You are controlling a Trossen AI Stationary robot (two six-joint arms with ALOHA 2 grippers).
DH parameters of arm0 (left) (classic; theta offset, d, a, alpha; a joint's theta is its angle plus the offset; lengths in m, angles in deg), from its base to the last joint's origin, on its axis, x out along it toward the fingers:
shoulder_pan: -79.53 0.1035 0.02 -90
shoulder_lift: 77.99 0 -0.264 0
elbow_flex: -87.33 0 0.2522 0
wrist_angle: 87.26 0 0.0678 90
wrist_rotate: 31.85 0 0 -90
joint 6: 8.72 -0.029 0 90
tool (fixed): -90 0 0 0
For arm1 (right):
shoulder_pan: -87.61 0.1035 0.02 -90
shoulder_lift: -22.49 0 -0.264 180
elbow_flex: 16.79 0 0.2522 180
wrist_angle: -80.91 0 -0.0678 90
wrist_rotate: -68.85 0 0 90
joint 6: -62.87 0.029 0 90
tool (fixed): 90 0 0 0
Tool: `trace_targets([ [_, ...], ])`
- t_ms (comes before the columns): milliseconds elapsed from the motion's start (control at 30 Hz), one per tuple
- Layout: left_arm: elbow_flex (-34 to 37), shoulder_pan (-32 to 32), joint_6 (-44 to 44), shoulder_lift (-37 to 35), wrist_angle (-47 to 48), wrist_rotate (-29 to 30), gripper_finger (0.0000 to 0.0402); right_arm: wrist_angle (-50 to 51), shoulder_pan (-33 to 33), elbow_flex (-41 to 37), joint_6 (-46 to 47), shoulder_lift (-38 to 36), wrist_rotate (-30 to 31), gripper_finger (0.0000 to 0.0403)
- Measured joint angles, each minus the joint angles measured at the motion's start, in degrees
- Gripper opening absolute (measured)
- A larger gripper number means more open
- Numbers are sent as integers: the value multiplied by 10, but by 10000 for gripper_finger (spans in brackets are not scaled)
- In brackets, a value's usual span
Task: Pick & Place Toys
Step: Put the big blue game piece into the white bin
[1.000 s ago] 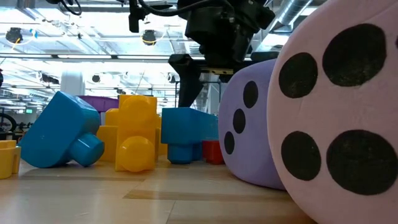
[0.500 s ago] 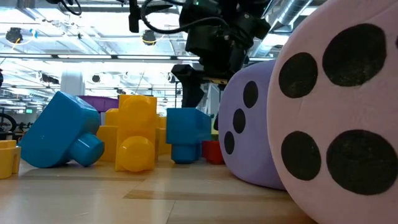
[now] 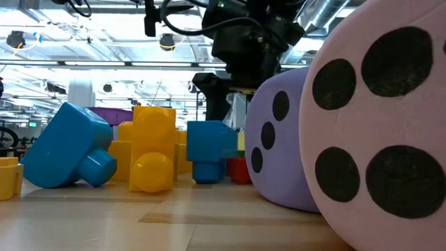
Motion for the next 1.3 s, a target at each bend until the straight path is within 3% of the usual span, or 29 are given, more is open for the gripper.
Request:
trace_targets([
  [267,0,0,0,0,0,0,278,69,1,0,1,0,-21,317],
  [667,0,0,1,0,0,0,278,15,1,0,19,0,-7,310],
  [900,0,0,2,0,0,0,278,10,-2,0,16,0,1,250],
  [1233,0,0,2,0,0,0,278,9,-3,0,38,0,3,128],
  [1300,0,0,2,0,0,0,278,9,-3,0,57,0,3,124],
])
